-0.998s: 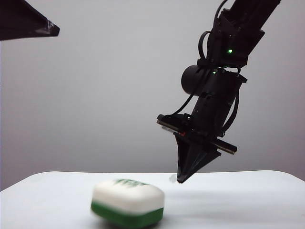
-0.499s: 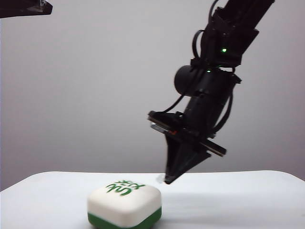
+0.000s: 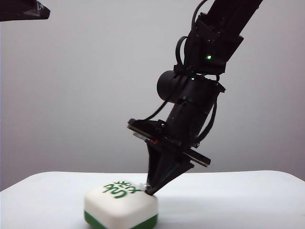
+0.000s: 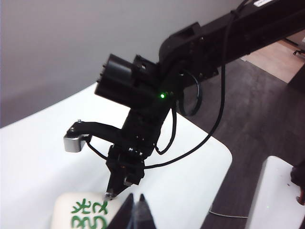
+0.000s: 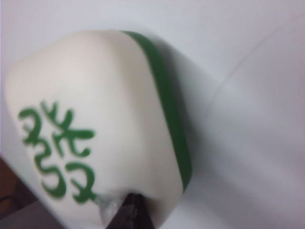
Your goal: Move the foam mahjong from the right side of the table to the left side of the table.
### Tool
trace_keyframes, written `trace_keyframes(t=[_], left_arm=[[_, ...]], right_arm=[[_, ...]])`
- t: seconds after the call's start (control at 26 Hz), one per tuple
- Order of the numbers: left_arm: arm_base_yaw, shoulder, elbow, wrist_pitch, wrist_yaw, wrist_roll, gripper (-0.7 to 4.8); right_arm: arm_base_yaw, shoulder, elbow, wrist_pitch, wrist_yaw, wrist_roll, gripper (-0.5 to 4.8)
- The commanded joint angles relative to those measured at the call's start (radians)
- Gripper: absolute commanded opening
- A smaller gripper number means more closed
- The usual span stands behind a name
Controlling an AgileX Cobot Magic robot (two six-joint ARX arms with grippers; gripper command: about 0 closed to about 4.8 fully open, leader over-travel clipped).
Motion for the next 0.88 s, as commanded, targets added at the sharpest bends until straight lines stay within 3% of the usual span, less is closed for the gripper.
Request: trace_keyframes(t=[0.04,0.42,0.88], left_arm=[[0.000,-0.014,0.006,-0.009,0.008,0.001,-0.05],[0.001,-0.083,0.006,-0.019,0.007,0.001,-0.05],[0.000,-0.117,0.006,-0.055,0.010,0.001,-0.05]], right_arm=[[0.023,-0.005,0.002,-0.029,-0.071,0.049,-0.05],[0.129,-0.004,0.003,0.055,-0.055,0.141,-0.05],[0.085,-0.093,0.003,-0.060,0.064,0.063,-0.05]])
